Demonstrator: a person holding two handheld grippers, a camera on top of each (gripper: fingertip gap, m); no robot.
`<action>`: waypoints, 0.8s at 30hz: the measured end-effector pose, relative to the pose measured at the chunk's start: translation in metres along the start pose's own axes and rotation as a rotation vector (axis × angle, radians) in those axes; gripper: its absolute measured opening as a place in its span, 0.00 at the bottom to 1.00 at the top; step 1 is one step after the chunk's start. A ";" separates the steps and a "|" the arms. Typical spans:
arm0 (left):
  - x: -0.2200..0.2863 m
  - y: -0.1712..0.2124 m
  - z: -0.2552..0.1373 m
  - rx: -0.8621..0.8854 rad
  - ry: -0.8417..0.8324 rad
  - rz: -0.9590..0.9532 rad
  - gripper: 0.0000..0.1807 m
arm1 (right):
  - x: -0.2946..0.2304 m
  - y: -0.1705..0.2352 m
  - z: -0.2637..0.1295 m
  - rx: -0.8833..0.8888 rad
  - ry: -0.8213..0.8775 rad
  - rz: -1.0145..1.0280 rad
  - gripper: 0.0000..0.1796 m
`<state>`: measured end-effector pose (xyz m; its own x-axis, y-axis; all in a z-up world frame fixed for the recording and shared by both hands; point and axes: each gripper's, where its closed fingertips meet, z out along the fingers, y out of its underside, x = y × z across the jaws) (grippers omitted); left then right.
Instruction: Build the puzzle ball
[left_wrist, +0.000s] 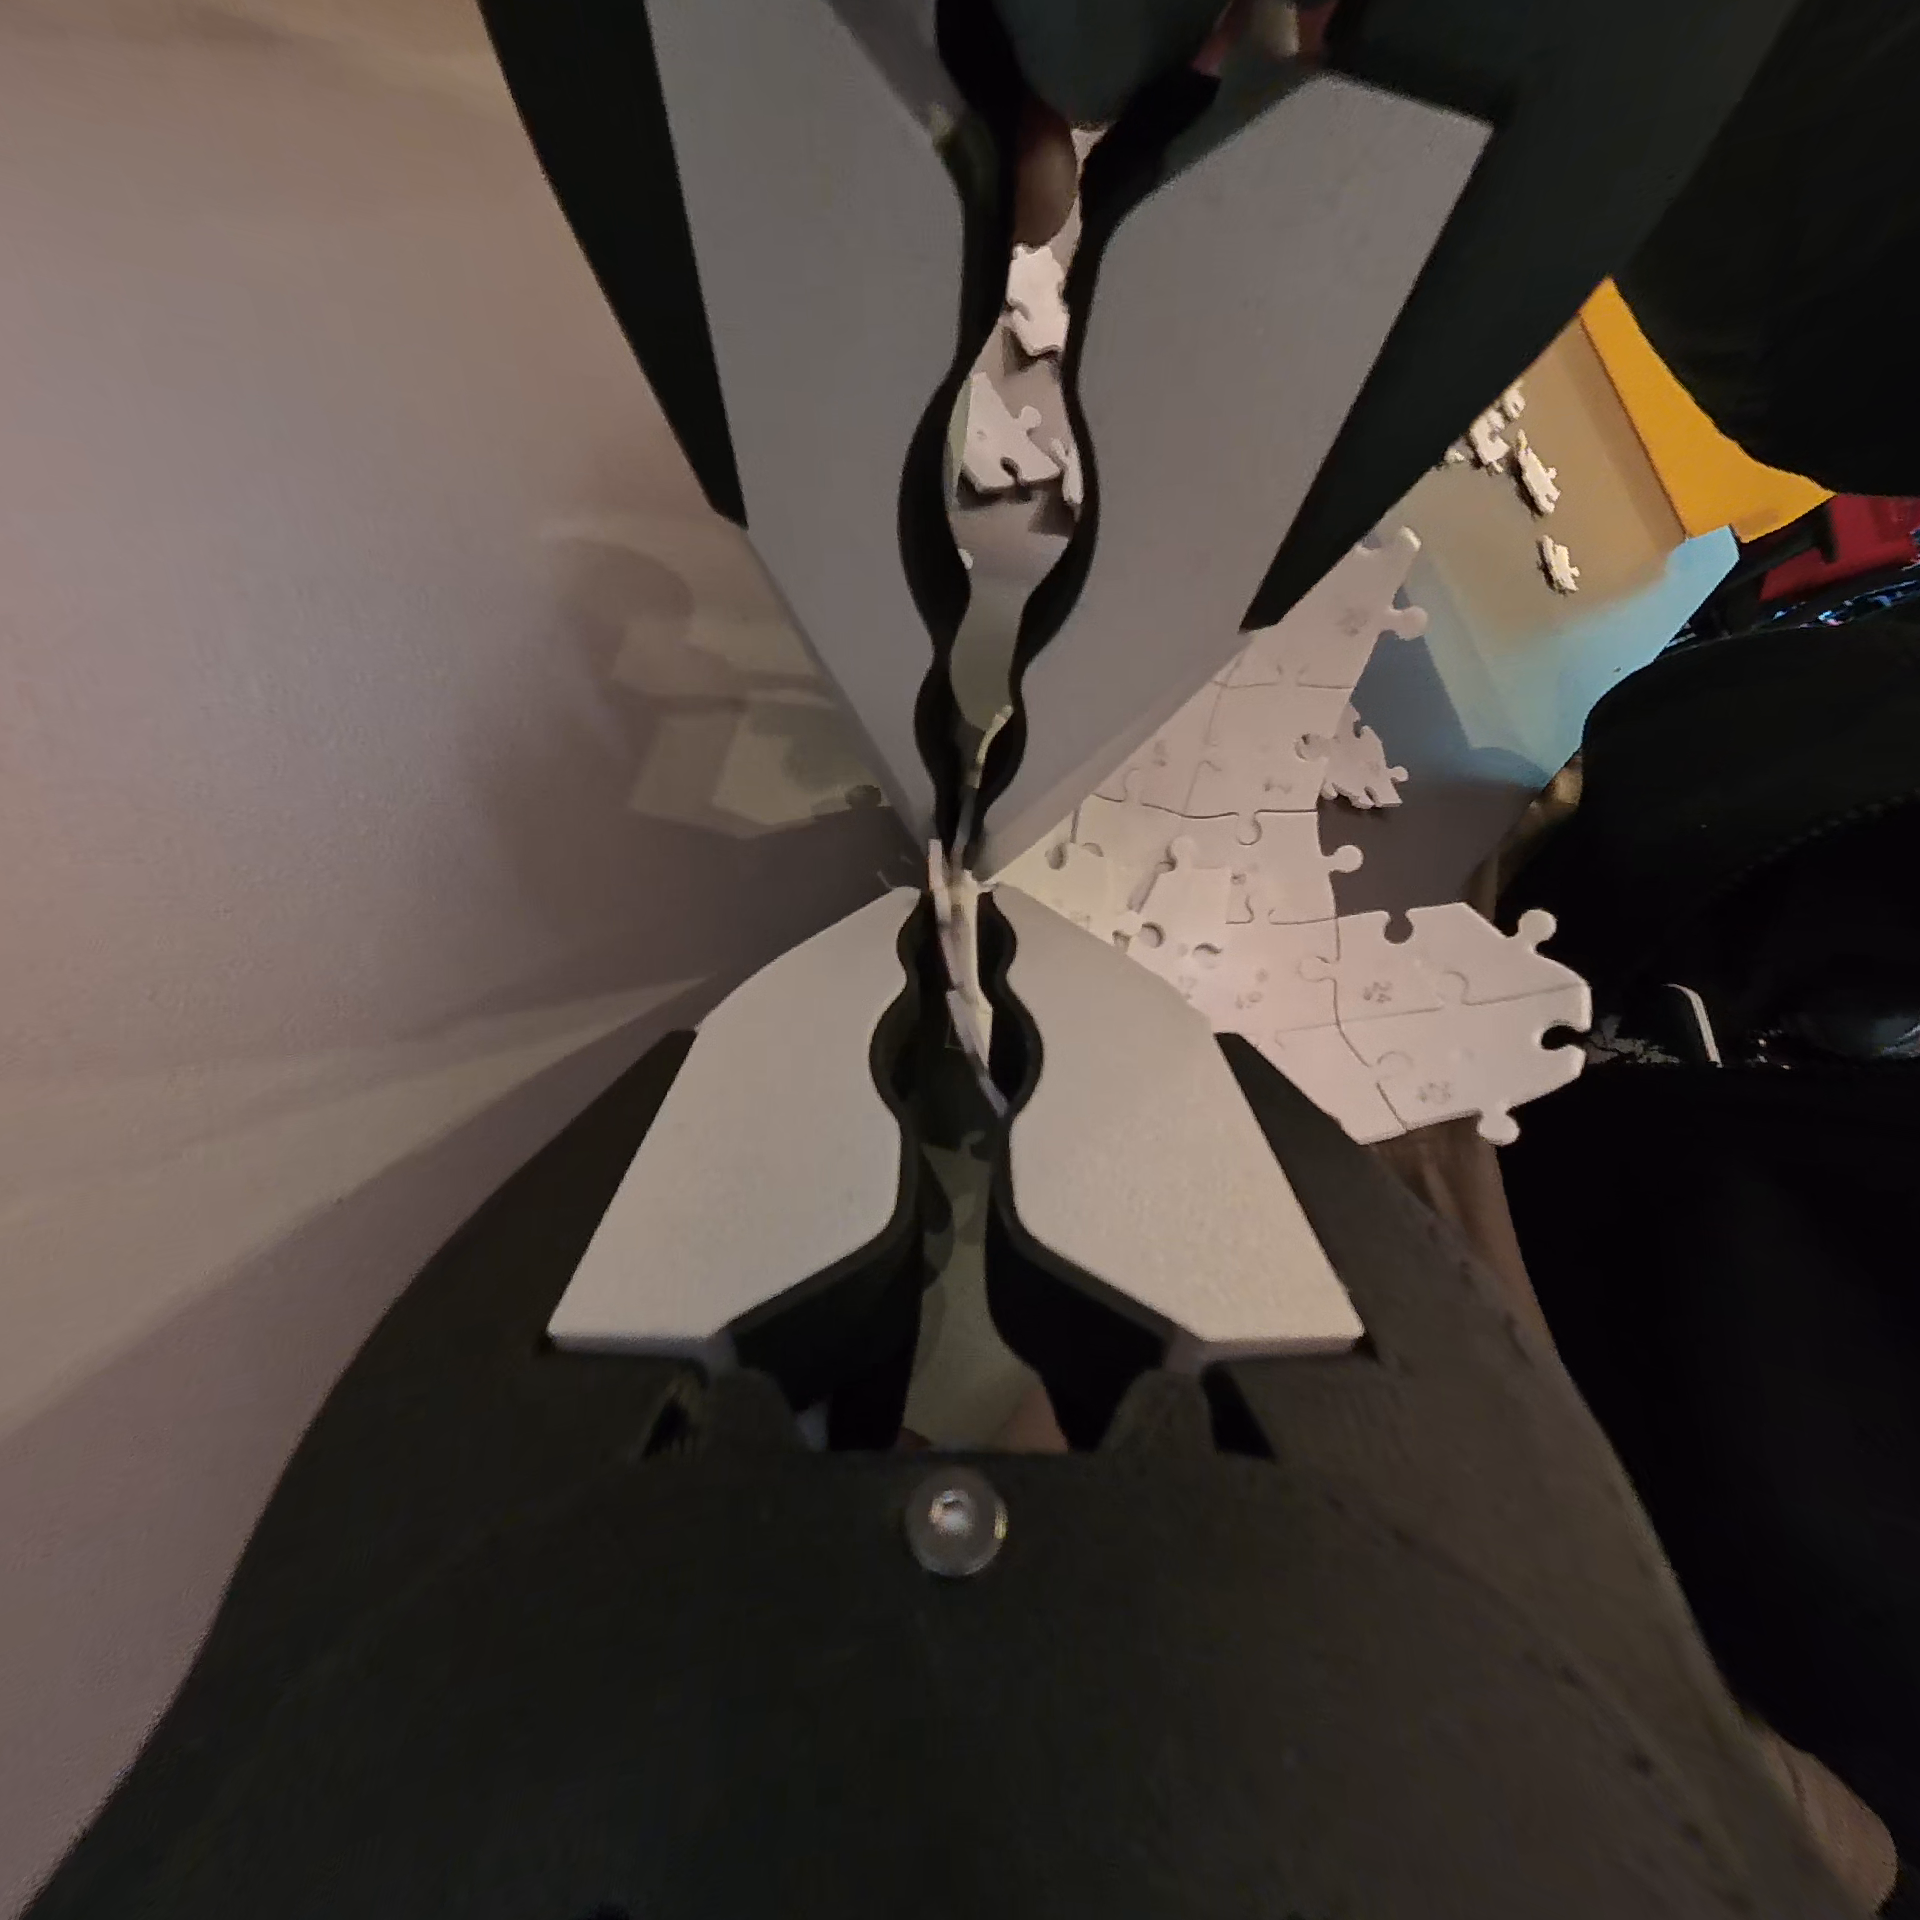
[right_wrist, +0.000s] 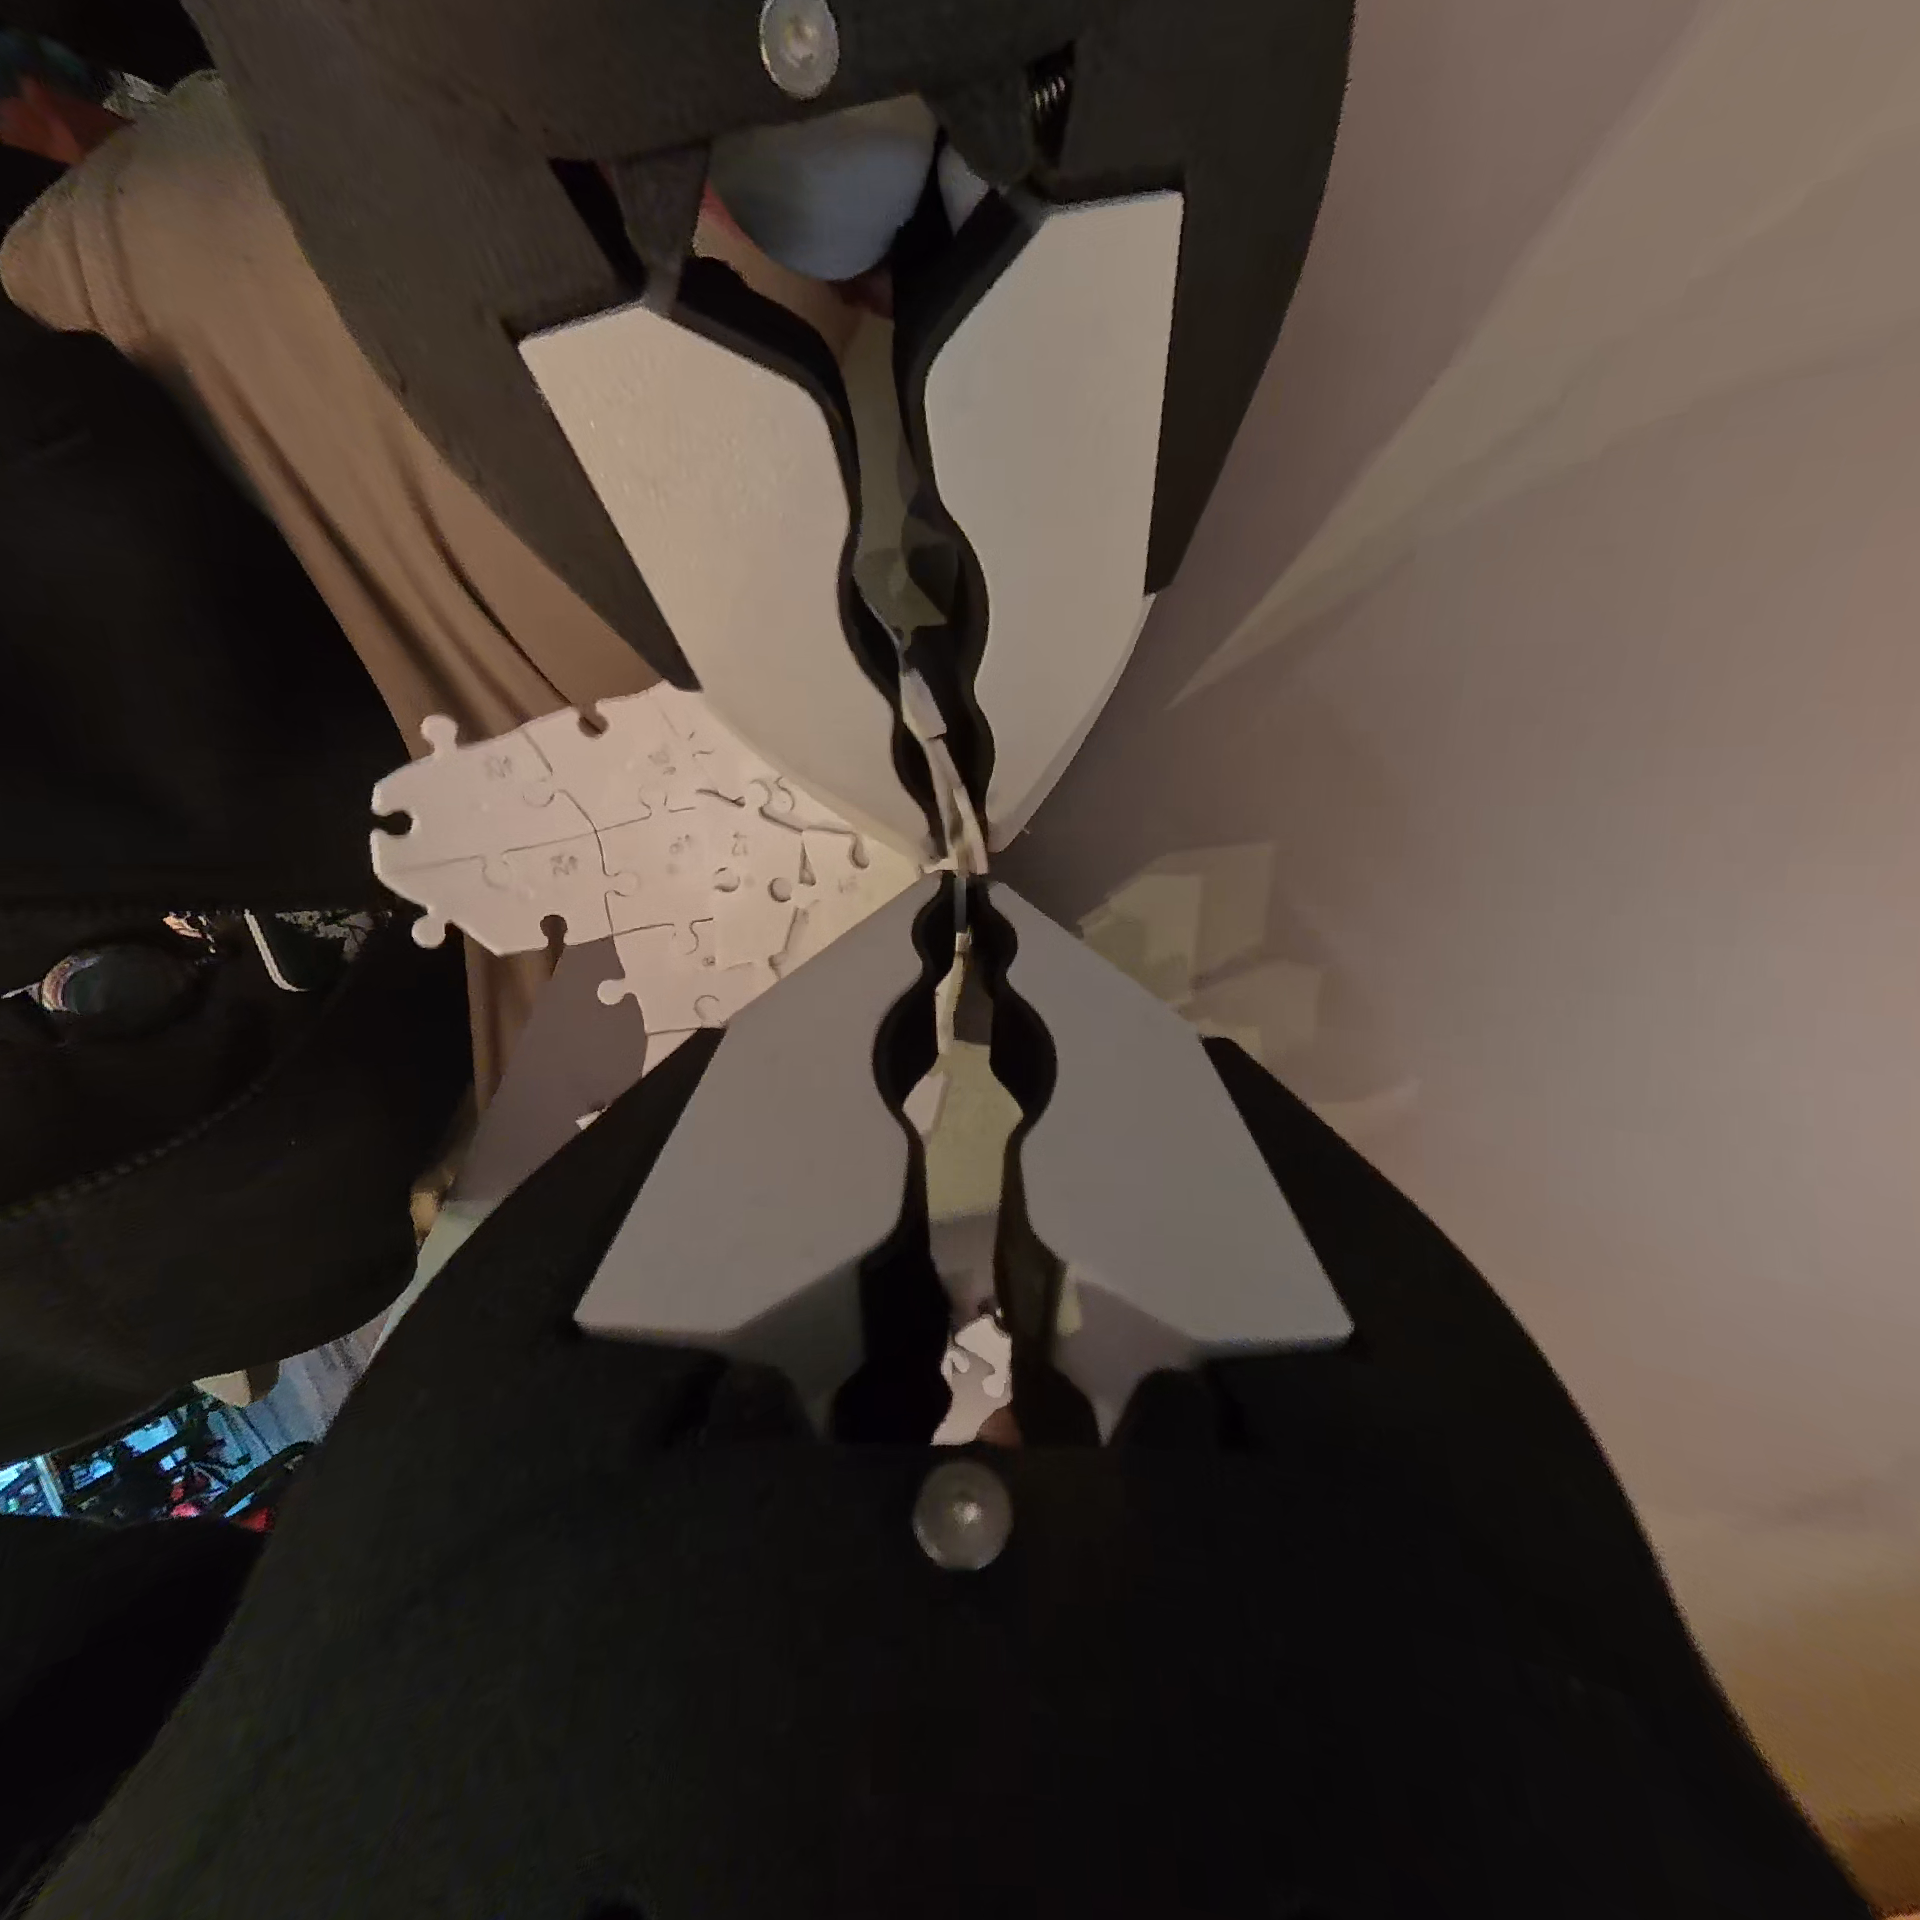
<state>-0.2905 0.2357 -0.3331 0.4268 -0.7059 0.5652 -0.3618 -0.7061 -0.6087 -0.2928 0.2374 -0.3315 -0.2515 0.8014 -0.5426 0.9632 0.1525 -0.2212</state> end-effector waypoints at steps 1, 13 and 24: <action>-0.001 0.000 0.000 -0.001 -0.008 0.002 0.03 | 0.000 0.000 0.000 0.003 -0.002 -0.001 0.00; 0.001 -0.002 -0.002 0.028 0.008 0.010 0.02 | 0.000 -0.001 -0.003 0.052 -0.054 -0.053 0.00; 0.001 -0.002 -0.001 0.026 0.002 0.011 0.02 | 0.002 0.017 -0.005 0.030 -0.093 0.055 0.08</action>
<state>-0.2901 0.2369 -0.3307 0.4213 -0.7135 0.5599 -0.3443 -0.6969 -0.6291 -0.2767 0.2442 -0.3322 -0.2071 0.7507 -0.6274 0.9730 0.0910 -0.2123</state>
